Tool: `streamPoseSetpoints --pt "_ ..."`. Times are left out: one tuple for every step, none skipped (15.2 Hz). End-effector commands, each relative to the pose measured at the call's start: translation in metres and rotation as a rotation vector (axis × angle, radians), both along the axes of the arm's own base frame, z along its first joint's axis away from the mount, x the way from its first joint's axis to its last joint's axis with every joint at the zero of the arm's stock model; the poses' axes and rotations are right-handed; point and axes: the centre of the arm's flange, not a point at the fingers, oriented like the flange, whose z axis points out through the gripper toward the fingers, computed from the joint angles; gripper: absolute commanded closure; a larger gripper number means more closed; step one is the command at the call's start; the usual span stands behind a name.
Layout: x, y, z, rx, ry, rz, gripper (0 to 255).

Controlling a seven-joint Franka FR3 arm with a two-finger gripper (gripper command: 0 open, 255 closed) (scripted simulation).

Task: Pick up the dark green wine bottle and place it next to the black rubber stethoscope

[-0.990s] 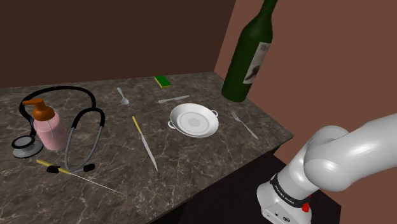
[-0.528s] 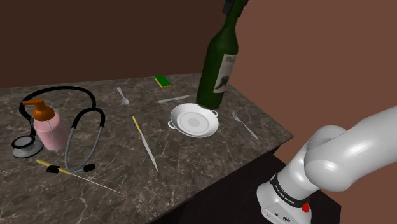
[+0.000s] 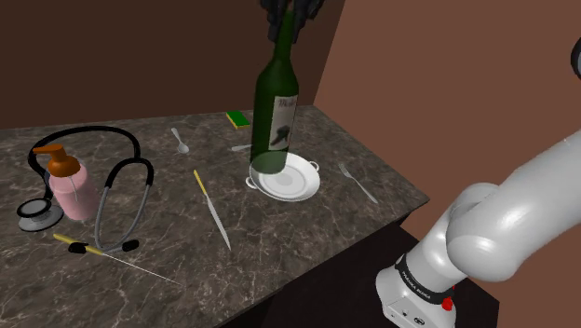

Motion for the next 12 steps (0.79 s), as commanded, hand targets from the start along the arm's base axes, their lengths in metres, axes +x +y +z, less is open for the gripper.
streamPoseSetpoints --pt "0.014 0.016 -0.014 0.001 -0.001 0.000 255" --pt "0.022 0.025 -0.021 0.001 -0.001 0.000 255" --pt "0.029 0.034 -0.028 0.001 -0.001 0.000 255" --pt "0.036 0.042 -0.034 0.001 -0.001 0.000 255" --pt "0.044 0.051 -0.041 0.001 -0.001 0.000 255" --pt "0.051 0.059 -0.048 0.001 -0.001 0.000 255" --pt "0.058 0.068 -0.055 0.001 -0.001 0.000 255" --pt "0.066 0.076 -0.062 0.001 -0.001 0.000 255" --pt "0.073 0.085 -0.069 0.001 -0.001 0.000 255" --pt "0.081 0.093 -0.075 0.001 -0.001 0.000 255" --pt "0.088 0.102 -0.082 0.001 -0.001 0.000 255" --pt "0.095 0.111 -0.089 0.001 -0.001 0.000 255"
